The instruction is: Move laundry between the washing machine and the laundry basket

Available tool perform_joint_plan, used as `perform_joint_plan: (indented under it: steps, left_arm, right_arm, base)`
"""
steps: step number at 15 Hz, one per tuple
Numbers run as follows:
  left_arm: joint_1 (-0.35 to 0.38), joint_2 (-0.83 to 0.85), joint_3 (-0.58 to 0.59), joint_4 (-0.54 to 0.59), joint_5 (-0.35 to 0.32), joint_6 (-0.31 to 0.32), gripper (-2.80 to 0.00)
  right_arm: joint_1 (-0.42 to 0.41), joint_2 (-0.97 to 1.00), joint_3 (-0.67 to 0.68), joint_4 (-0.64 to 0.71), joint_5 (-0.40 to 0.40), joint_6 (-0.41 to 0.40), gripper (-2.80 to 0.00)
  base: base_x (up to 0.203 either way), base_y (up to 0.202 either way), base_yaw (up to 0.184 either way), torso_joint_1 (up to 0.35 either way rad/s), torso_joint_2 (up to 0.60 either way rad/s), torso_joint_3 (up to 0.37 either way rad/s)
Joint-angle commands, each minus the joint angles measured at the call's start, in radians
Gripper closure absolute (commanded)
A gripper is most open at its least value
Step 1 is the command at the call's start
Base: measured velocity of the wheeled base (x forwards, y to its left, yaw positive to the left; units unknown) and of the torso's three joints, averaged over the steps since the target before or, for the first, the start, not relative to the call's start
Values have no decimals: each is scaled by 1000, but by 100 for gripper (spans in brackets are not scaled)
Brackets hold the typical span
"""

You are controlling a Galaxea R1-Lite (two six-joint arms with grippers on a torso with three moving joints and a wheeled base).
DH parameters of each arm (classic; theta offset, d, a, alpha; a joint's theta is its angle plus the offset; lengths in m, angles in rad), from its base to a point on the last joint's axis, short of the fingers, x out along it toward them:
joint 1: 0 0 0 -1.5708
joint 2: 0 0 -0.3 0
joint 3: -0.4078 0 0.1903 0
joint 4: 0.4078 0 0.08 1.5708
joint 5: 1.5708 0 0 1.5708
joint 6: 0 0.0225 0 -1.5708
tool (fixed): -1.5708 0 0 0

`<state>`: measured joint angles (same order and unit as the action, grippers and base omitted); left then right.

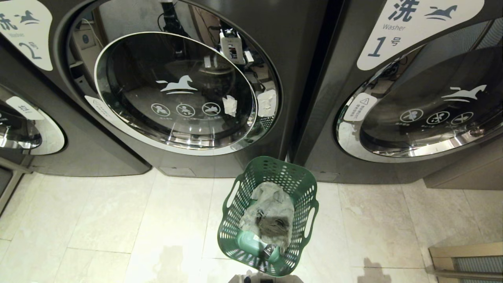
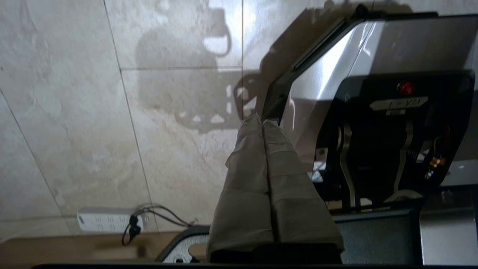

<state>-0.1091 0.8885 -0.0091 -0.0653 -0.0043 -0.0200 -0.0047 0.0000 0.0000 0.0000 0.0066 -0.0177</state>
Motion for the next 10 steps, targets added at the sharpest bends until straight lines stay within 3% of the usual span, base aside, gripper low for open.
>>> perform_joint_plan:
  steps: [1,5,10]
  left_arm:
    - [5,-1,4,69,6,-5,0]
    - [115,-183,6,71,8,6,0]
    - [110,-561,6,71,-10,42,0]
  right_arm:
    - [0,2,0,0,0,2,0]
    - [0,2,0,0,0,-2,0]
    - [0,2,0,0,1,-10,0]
  base:
    - [0,0,0,0,0,0]
    - [0,0,0,0,0,0]
    - [0,0,0,0,0,0]
